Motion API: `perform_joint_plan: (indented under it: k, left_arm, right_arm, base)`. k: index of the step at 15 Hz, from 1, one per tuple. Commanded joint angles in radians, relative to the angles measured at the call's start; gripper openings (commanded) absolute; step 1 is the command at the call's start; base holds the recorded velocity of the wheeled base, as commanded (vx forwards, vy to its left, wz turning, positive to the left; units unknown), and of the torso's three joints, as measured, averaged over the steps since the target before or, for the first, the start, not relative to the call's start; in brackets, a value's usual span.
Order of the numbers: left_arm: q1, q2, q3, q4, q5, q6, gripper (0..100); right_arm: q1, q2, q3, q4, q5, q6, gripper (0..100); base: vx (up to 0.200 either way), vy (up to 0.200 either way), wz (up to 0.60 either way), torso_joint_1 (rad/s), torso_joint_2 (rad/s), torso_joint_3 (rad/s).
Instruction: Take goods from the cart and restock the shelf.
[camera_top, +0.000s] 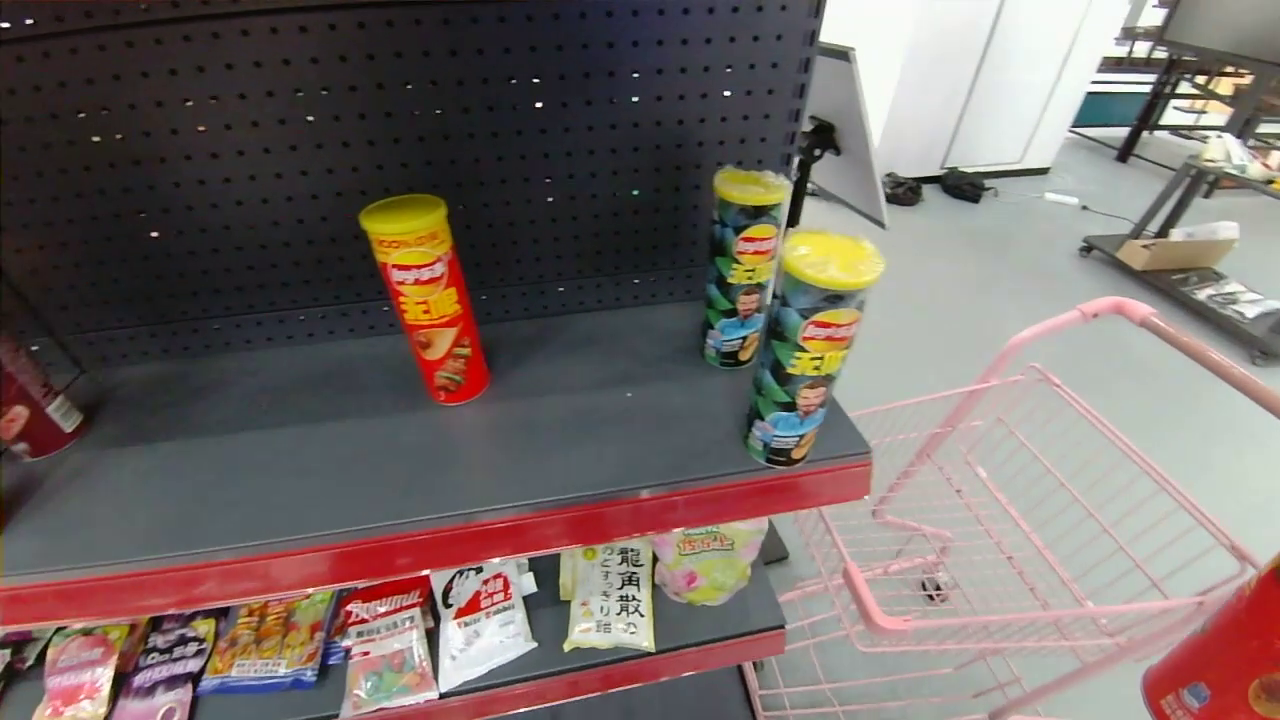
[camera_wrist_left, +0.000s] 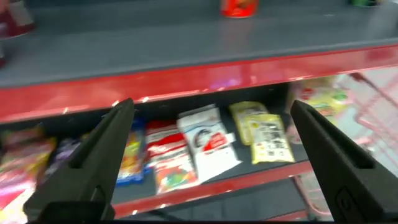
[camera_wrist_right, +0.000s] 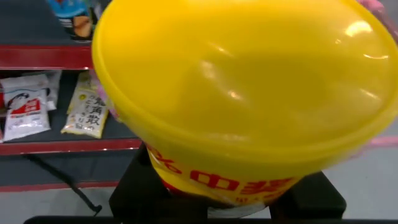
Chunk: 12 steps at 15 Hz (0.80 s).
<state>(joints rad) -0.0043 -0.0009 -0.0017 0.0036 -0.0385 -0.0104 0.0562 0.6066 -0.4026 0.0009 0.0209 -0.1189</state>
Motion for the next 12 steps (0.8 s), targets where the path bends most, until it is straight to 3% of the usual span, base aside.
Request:
perform_joint_plan:
  k: [1, 4, 8, 12]
  left_arm:
    - [0.000, 0.001, 0.000, -0.001, 0.000, 0.000, 100]
    - [0.000, 0.001, 0.000, -0.001, 0.000, 0.000, 100]
    - [0.000, 0.001, 0.000, -0.001, 0.000, 0.000, 100]
    - [0.000, 0.001, 0.000, -0.001, 0.000, 0.001, 100]
  right_arm:
    - [0.001, -0.001, 0.004, -0.001, 0.001, -0.001, 0]
    - [0.004, -0.074, 0.045, -0.002, 0.005, -0.004, 0]
    - [0.011, -0.180, 0.067, 0.011, 0.106, 0.008, 0]
    - [0.013, -0.243, 0.126, 0.011, 0.123, 0.007, 0]
  base:
    - [0.000, 0.000, 0.60, 0.002, 0.01, 0.002]
    - [0.000, 0.000, 0.00, 0.000, 0.00, 0.000]
    - [0.000, 0.200, 0.00, 0.000, 0.00, 0.005]
    - [0.000, 0.200, 0.00, 0.004, 0.00, 0.004]
